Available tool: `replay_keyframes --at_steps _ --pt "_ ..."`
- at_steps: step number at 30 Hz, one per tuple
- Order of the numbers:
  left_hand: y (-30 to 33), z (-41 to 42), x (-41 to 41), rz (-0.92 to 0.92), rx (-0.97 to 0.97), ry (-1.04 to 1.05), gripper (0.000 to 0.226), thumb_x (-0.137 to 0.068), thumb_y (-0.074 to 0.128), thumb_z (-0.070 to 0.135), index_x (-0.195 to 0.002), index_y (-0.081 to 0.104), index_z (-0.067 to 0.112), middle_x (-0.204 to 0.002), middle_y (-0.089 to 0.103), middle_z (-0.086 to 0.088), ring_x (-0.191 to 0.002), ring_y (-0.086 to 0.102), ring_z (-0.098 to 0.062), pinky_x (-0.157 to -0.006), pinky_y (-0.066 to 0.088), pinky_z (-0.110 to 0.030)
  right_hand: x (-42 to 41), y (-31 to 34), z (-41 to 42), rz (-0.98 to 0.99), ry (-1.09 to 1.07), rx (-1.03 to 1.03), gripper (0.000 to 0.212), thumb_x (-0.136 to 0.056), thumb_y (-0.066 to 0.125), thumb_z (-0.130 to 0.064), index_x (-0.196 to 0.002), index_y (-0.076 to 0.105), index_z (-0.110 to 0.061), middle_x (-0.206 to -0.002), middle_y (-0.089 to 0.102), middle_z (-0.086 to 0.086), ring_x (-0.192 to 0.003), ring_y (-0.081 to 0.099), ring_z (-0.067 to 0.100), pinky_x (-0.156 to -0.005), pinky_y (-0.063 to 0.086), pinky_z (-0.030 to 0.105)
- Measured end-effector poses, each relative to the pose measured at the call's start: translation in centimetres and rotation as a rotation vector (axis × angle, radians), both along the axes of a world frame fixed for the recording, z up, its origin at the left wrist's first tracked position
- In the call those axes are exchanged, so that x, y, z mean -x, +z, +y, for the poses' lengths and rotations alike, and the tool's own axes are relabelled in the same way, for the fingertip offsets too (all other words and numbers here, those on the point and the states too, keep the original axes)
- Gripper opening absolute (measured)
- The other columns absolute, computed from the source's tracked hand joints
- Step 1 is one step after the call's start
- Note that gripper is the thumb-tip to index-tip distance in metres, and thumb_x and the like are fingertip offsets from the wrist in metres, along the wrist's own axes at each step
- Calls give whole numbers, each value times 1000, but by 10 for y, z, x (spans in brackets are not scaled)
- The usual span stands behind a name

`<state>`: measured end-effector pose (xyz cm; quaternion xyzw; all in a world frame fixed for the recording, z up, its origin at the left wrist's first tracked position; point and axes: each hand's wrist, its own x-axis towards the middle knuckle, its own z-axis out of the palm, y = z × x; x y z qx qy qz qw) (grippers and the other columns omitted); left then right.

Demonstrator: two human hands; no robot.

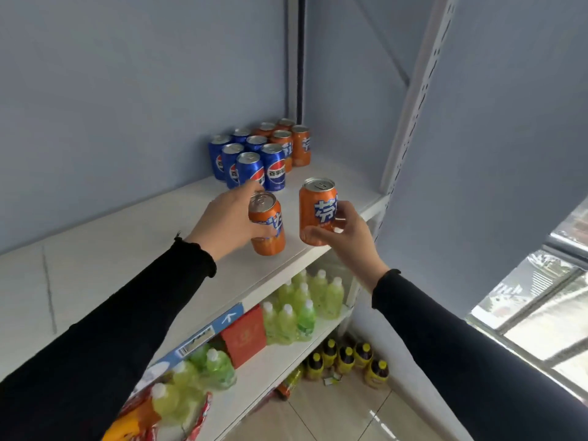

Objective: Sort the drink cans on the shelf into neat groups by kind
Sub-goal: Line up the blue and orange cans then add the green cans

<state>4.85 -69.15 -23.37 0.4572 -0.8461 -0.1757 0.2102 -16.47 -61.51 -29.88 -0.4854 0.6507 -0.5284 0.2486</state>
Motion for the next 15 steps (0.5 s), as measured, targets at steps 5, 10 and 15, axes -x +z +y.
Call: replay_keyframes --at_steps 5,10,15 --pt "11 -24 72 -23 27 3 72 -70 87 36 -129 47 24 -132 60 3 -115 62 -19 -91 53 -35 68 -4 -26 -27 -11 -11 57 -72 87 -26 -121 57 -22 -106 69 -12 -96 64 5 -83 55 29" --pt "15 -70 119 -151 133 15 69 -70 87 41 -124 50 20 -124 63 -3 -112 61 -24 -88 54 -39 102 -2 -72 -43 -4 -16 58 -75 85 -29 -125 56 -22 -106 67 -14 -91 60 -6 -68 45 8" --pt "16 -131 148 -392 421 91 79 -62 78 66 -124 54 24 -128 57 1 -117 50 -25 -94 43 -43 121 -4 -132 -66 20 -43 62 -74 85 -26 -128 53 -20 -109 65 -10 -94 61 -3 -71 45 12"
